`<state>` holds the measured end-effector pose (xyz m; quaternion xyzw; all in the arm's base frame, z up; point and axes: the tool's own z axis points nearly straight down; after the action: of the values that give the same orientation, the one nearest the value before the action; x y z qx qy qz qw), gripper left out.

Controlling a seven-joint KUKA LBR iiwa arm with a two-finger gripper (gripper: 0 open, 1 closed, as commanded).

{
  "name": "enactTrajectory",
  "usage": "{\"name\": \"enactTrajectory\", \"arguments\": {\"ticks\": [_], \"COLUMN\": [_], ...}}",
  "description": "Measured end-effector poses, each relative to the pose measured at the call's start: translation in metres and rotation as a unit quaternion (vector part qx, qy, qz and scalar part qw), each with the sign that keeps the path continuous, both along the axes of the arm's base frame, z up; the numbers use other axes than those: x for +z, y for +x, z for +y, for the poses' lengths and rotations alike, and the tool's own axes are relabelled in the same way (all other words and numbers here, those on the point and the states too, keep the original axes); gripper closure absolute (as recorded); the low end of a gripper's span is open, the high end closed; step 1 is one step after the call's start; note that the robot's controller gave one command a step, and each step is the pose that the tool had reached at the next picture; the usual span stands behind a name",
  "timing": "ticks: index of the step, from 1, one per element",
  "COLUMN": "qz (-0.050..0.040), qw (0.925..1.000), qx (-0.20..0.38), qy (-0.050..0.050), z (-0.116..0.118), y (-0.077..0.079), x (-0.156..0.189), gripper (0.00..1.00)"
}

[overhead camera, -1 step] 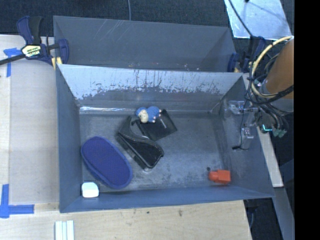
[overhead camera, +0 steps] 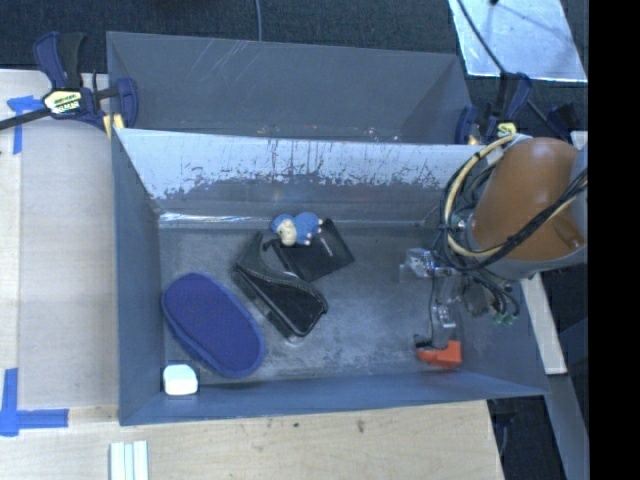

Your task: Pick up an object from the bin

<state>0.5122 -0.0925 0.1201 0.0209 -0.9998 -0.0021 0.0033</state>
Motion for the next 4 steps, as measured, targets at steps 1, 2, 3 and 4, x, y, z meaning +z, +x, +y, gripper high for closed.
{"name": "enactTrajectory", "arguments": {"ticks": [1, 2, 3, 4], "qz": [-0.0072, -0.0079, -0.0083, -0.0081], "qw": [0.9932, 0.9477, 0.9227, 0.995], "qx": [0.116, 0.319, 0.385, 0.1], "qy": [-0.003, -0.001, -0.002, -0.003], "z": [-0.009, 0.053, 0.065, 0.023], "y": [-0.027, -0.025, 0.032, 0.116], "x": [0.06, -0.047, -0.007, 0.032], "gripper": [0.0, 0.0, 0.0, 0.0]}}
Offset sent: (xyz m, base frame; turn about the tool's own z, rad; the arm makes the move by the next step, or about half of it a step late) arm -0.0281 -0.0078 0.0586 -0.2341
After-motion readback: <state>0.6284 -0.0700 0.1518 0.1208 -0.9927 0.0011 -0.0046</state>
